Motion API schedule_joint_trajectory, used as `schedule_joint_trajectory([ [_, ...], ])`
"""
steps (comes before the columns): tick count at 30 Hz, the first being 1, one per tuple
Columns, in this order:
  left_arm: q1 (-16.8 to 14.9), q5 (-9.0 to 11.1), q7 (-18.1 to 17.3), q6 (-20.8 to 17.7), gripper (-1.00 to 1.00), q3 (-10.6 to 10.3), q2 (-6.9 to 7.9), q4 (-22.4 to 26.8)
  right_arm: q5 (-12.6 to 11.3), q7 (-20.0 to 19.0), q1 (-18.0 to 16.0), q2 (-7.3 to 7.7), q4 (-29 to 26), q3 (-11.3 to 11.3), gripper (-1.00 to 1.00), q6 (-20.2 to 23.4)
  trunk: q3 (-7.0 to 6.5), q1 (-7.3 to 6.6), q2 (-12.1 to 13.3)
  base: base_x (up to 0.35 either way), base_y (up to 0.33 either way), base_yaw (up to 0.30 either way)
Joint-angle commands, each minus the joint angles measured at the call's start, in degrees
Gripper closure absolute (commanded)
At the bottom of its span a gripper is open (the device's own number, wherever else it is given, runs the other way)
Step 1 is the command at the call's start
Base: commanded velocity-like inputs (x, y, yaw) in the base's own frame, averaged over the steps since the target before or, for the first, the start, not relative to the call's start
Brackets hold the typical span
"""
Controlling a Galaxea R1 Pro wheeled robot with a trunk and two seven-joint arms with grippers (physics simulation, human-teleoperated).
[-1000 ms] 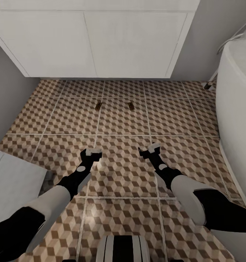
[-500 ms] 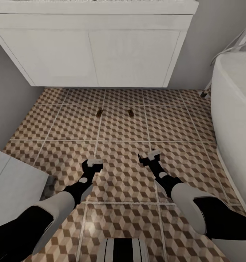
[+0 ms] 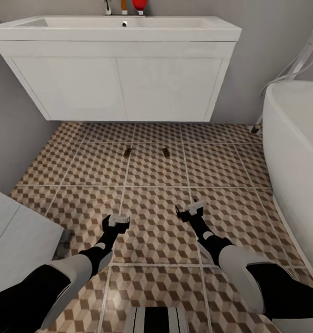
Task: Take the four mousetraps from the cabinet in the bathroom and place them on the bathroom floor. Make sure all four end up on the same floor surface, and ensure that at least two of them are either under or directly next to the same bathroom sink.
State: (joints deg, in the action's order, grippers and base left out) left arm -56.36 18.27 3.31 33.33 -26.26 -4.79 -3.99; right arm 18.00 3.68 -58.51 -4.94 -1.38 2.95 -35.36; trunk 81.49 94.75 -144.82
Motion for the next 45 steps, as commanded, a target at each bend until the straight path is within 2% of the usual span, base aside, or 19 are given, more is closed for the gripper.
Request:
schedule_joint_trajectory([
  [1, 0.4, 0.1, 0.2, 0.5, -1.00, -0.5, 0.04, -0.3, 0.2, 0.4, 0.5, 0.00, 0.1, 0.3, -1.00, -0.2, -0.19, -0.03, 0.0, 0.000, 0.000, 0.000],
  [15, 5.8, 0.2, 0.1, 5.8, -1.00, -0.4, 1.73, -0.6, 0.2, 0.6, 5.2, 1.91, 0.1, 0.2, -1.00, -0.9, -3.29, -0.39, 0.2, 0.000, 0.000, 0.000],
  [22, 8.0, 0.2, 0.2, 6.2, -1.00, -0.4, 2.62, -0.6, 0.2, 0.6, 7.6, 2.89, 0.1, 0.2, -1.00, -2.2, -4.84, -0.57, 0.3, 0.000, 0.000, 0.000],
  [26, 10.1, 0.3, 0.2, 6.3, -1.00, -0.4, 3.51, -0.6, 0.2, 0.6, 10.1, 3.96, 0.1, 0.2, -1.00, -2.6, -5.73, -0.68, 0.3, 0.000, 0.000, 0.000],
  [37, 11.9, 0.3, 0.2, 6.4, -1.00, -0.4, 3.89, -0.6, -0.8, 0.6, 12.3, 5.03, 0.1, 0.2, -1.00, -4.8, -8.17, -0.96, 0.5, 0.000, 0.000, 0.000],
  [45, 14.6, 0.3, 0.2, 6.5, -1.00, -0.4, 4.18, -0.7, -1.4, 0.6, 14.8, 5.92, 0.1, 0.2, -1.00, -5.4, -9.94, -1.17, 0.6, 0.000, 0.000, 0.000],
])
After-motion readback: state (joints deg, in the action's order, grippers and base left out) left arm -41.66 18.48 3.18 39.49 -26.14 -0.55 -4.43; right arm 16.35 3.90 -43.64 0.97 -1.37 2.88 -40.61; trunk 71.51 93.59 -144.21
